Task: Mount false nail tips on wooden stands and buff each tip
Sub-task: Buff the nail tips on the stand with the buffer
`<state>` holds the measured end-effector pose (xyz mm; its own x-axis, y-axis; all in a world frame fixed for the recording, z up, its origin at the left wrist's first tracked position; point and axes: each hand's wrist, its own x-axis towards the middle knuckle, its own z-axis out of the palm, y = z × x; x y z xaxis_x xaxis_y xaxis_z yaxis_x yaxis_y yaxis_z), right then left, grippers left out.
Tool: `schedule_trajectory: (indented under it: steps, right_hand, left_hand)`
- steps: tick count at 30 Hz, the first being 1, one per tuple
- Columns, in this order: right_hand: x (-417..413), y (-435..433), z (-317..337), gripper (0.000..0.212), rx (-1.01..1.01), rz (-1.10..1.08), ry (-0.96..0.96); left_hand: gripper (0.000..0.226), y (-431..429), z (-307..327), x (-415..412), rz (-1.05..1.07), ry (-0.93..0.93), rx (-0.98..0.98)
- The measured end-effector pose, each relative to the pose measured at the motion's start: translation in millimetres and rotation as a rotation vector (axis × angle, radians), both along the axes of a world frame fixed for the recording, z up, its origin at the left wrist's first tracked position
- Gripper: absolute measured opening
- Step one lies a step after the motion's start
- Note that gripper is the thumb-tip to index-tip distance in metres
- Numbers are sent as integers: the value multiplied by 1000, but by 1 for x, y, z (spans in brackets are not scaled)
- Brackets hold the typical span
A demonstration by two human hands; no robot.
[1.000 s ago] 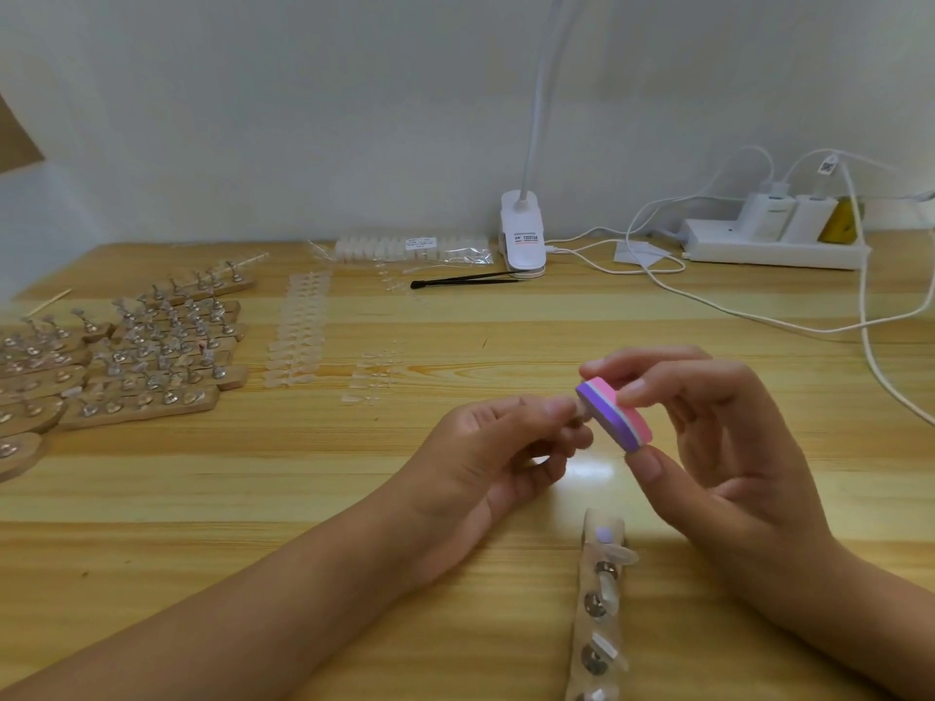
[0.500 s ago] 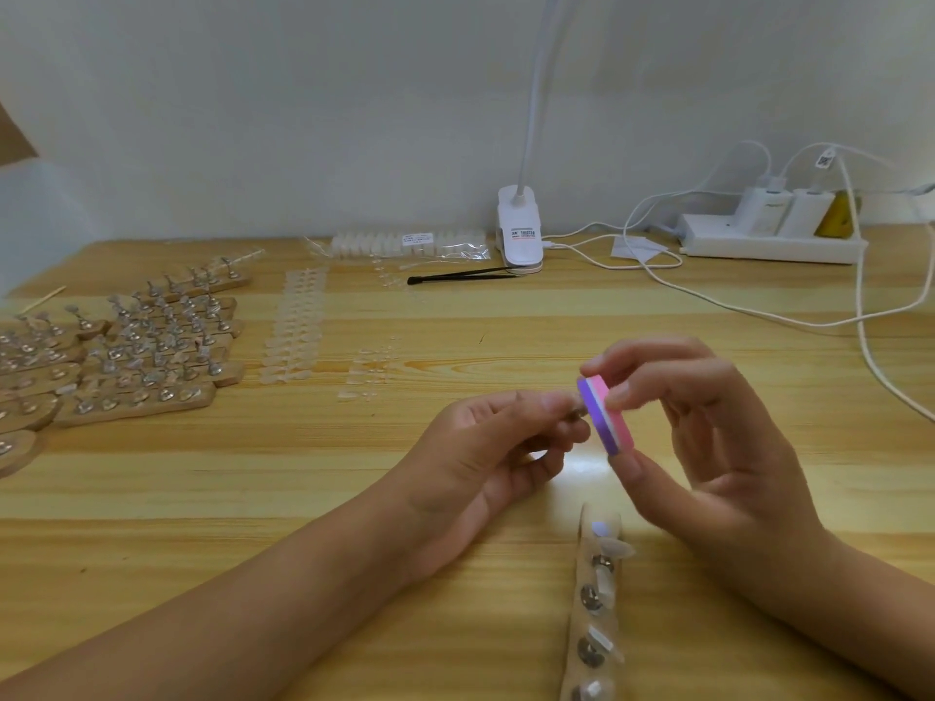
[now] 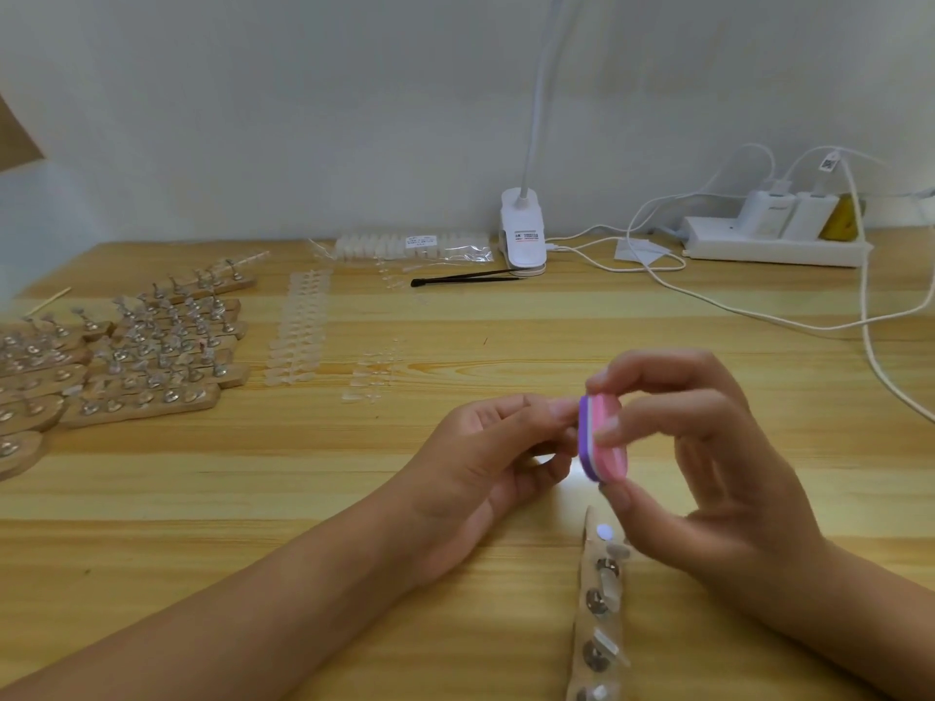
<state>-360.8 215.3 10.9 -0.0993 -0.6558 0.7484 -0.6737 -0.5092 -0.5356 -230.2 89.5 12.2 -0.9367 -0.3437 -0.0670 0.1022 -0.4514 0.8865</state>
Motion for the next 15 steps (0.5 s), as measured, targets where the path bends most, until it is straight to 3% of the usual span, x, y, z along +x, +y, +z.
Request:
schedule_trajectory:
  steps: [8,11,15]
  right_hand:
    - [-4,-1,-2,25,13,-35,3]
    - [-10,-5,-2,22,23,-69,-76]
    - [-16,-5,0,26,-1,-117,-174]
  left_hand:
    - [25,1,-1,1,-21,11,4]
    - [26,0,-2,0,-28,-4,27]
    - [42,-4,-2,-1,-42,-11,84]
